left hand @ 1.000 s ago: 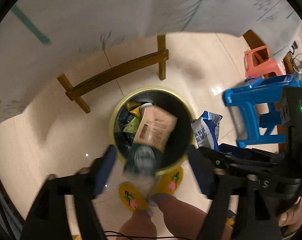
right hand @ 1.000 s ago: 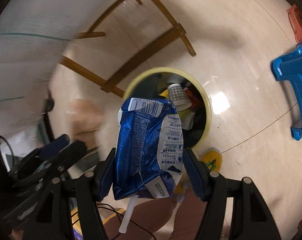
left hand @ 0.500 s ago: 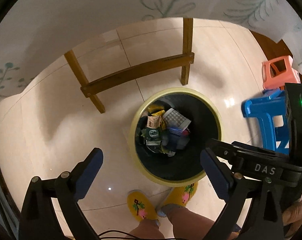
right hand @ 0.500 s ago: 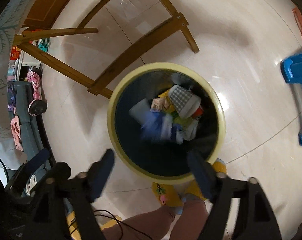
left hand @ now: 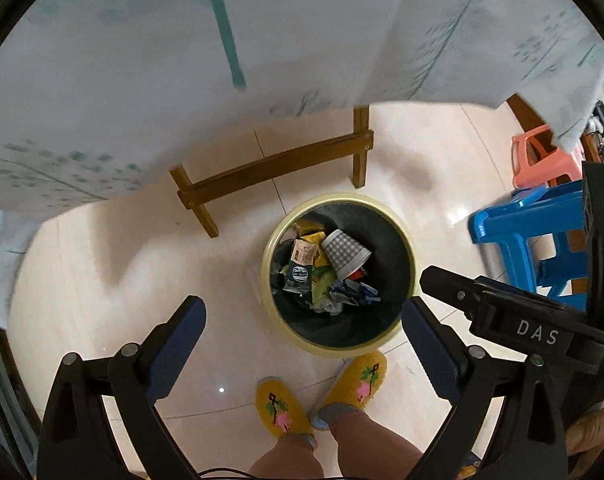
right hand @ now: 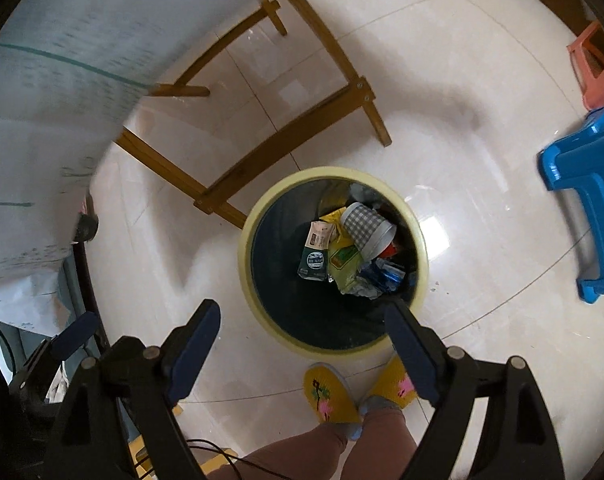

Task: Collect trash
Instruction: 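Move both tools back over the table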

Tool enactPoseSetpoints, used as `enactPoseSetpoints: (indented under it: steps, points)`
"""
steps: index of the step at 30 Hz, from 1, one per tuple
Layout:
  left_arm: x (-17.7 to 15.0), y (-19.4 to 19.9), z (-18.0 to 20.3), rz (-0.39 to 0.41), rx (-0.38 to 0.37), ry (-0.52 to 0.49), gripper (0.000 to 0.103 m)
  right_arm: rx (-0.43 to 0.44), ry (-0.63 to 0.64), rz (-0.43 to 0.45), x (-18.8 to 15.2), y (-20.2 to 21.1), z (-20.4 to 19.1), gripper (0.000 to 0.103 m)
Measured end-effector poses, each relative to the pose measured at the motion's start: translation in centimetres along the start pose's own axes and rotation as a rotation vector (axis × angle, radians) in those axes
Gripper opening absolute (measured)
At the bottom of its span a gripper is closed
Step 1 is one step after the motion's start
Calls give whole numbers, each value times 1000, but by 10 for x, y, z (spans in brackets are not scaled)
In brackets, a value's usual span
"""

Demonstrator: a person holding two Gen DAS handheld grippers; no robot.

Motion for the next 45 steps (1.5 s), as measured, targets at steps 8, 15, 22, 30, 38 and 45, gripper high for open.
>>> enactPoseSetpoints:
  steps: [8, 15, 22, 30, 38, 45]
  points:
    - [8, 84, 6, 29, 2, 3, 97, -11, 14, 49, -19, 78, -17, 85]
    - [24, 174, 8, 100, -7, -24, 97, -4, 48, 104, -37, 164, -40, 85]
    - [46, 259, 2, 226, 10, -24, 97, 7, 143, 203, -40, 241, -70, 85]
    - [74, 326, 0, 359, 51, -32, 97, 16, 266, 334, -28, 305, -104, 85]
    - [102, 371, -3, 475, 108, 6, 97, 36, 376, 426, 0, 353, -134, 85]
    - [121, 399, -14, 531, 155, 45, 97, 51, 439, 461, 26, 370, -156, 85]
Point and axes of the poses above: each gripper's, at about its wrist camera, not at the fingertips, and y roughly against the way its jaws point, z to its right, x to its top, the point moved 5 cm from there along -y, roughly the way its jaws point, and after that the axes turned 13 degrees about -y, right-handed, at the moved point
